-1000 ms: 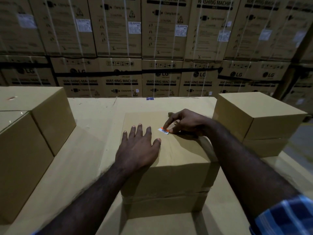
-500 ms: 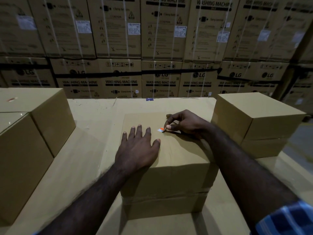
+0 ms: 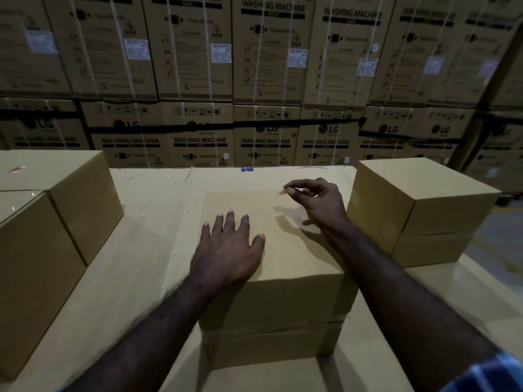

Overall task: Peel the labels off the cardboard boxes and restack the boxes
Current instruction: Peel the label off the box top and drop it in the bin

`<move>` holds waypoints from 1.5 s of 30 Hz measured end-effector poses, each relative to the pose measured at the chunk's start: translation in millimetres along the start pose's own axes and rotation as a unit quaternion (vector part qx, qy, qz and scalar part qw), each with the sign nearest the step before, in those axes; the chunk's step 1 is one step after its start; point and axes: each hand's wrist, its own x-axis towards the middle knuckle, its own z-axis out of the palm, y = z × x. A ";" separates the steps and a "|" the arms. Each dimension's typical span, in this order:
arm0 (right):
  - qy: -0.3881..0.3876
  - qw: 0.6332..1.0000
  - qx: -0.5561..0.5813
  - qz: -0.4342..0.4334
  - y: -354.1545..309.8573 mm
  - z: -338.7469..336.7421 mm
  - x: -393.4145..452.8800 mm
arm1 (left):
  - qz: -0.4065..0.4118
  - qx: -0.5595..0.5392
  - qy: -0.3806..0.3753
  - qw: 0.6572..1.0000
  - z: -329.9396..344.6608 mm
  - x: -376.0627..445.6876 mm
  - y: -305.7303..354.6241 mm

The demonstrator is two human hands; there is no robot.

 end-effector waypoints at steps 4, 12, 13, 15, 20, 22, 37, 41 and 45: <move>0.015 0.999 -0.025 -0.018 2.2 -1.1 -0.7 | 0.002 0.001 0.002 1.000 -0.3 -1.6 0.1; -0.054 0.998 -0.036 -0.021 -3.2 2.9 -9.5 | 0.001 0.001 0.000 1.000 0.1 -1.8 -0.4; -0.055 0.998 -0.037 -0.023 -2.4 3.4 -9.5 | 0.002 0.001 0.001 1.000 -0.1 -2.1 -0.4; -0.056 0.997 -0.043 -0.028 -1.4 4.5 -9.6 | 0.003 0.000 0.002 1.000 -0.4 -2.5 0.1; -0.075 0.994 -0.076 -0.019 -1.6 4.4 -9.7 | 0.005 0.001 0.002 1.000 0.4 -2.0 -0.9; -0.098 0.990 -0.095 -0.029 -2.6 4.6 -12.1 | 0.009 -0.001 0.005 1.000 1.2 -1.6 -1.9; -0.151 0.915 -0.375 -0.002 10.8 21.7 5.2 | 0.007 -0.007 0.004 1.000 2.6 0.2 -2.7; -0.182 0.932 -0.312 0.028 5.8 17.6 4.3 | 0.006 -0.004 0.007 1.000 3.1 0.7 -2.6; -0.142 0.922 -0.359 0.016 8.8 21.0 1.7 | 0.008 -0.007 0.006 1.000 2.9 -0.3 -2.3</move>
